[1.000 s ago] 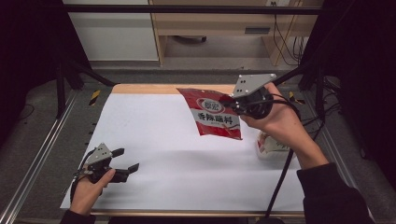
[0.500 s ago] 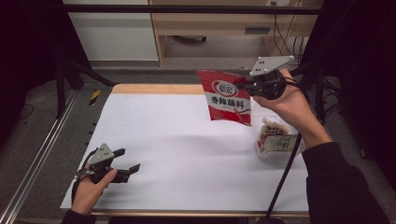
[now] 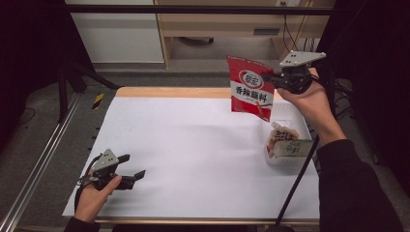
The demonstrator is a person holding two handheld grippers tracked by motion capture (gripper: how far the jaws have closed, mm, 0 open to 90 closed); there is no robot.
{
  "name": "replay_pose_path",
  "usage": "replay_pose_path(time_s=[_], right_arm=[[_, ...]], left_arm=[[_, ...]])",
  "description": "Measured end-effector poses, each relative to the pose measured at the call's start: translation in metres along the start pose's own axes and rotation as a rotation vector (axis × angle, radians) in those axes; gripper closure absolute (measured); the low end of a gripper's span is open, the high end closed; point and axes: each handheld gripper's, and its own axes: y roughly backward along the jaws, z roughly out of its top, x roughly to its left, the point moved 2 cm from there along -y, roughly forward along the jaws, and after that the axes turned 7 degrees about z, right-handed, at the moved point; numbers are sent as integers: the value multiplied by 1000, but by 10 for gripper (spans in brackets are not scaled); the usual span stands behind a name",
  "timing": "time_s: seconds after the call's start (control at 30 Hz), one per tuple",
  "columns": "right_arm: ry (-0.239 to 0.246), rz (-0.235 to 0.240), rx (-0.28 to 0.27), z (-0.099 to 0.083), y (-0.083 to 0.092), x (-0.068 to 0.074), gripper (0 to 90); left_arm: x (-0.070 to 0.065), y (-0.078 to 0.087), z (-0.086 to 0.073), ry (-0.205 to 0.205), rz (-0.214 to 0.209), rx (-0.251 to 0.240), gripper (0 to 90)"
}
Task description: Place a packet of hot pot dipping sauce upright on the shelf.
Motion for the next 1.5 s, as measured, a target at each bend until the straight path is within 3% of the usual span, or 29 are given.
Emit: replay_pose_path(time_s=[0.1,0.43,0.7,1.07,1.3,1.5], right_arm=[[-38,-36,-9,-12,12,-11,899],[-109,-120,-10,-38,44,-25,898],[-125,-132,6,-54,56,-28,898],[-164,-155,25,-75,52,-32,899],[-220,-171,1,-107,39,-34,899],[-258,-193,-9,-128,40,-34,897]], left_arm=[[0,-1,0,0,-3,3,113],[-1,0,1,-5,-6,0,113],[-2,-1,1,-8,-8,2,113],[-2,-1,1,-7,-9,3,113],[0,0,3,-1,-13,-9,114],[0,0,2,5,-30,-12,114]])
